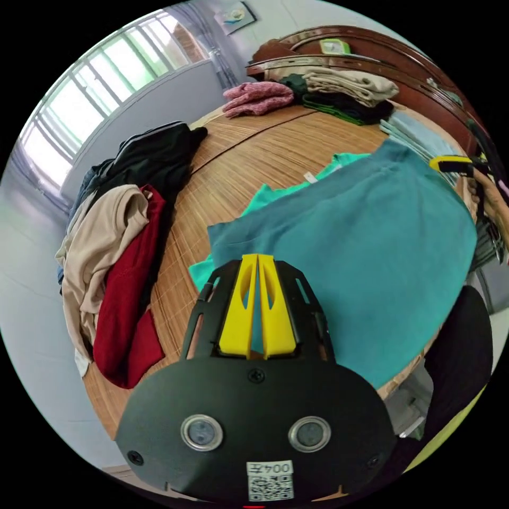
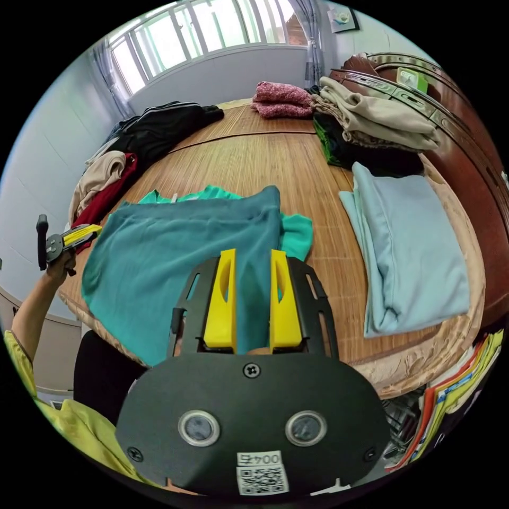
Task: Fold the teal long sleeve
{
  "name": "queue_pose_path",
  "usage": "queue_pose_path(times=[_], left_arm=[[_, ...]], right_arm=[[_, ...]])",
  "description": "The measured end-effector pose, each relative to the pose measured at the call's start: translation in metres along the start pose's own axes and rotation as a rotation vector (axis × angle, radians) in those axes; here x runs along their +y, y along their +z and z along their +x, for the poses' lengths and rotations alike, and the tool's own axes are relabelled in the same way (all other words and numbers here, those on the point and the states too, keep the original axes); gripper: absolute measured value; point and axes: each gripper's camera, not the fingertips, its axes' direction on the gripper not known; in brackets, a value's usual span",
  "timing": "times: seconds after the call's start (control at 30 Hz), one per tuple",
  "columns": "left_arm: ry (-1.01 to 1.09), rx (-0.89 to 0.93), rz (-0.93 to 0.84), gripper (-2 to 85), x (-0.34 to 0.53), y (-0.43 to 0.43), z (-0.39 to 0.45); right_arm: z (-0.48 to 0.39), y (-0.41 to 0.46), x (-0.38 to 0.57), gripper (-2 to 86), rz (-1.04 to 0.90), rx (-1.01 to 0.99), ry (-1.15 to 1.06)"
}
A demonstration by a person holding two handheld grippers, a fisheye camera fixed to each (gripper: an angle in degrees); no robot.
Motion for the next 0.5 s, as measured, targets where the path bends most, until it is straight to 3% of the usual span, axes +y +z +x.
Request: queue_pose_path(times=[0.23,0.37,0.5], left_arm=[[-0.277,0.055,0.039,7.0,-0.001,0.025,-0.08],[-0.291,0.096,-0.015,10.5,0.003,0.049,-0.114],[-0.318,0.275,-0.07,9.5,-0.003,0.087,-0.145]], right_arm=[[0.002,0.038,-0.073,11.3,-0.035,0.02,-0.051],[0.006,0.063,-0.101,12.7,-0.103,0.033,-0.077],[0.012,0.078,-0.114,11.9,-0.133,-0.022,-0.053]])
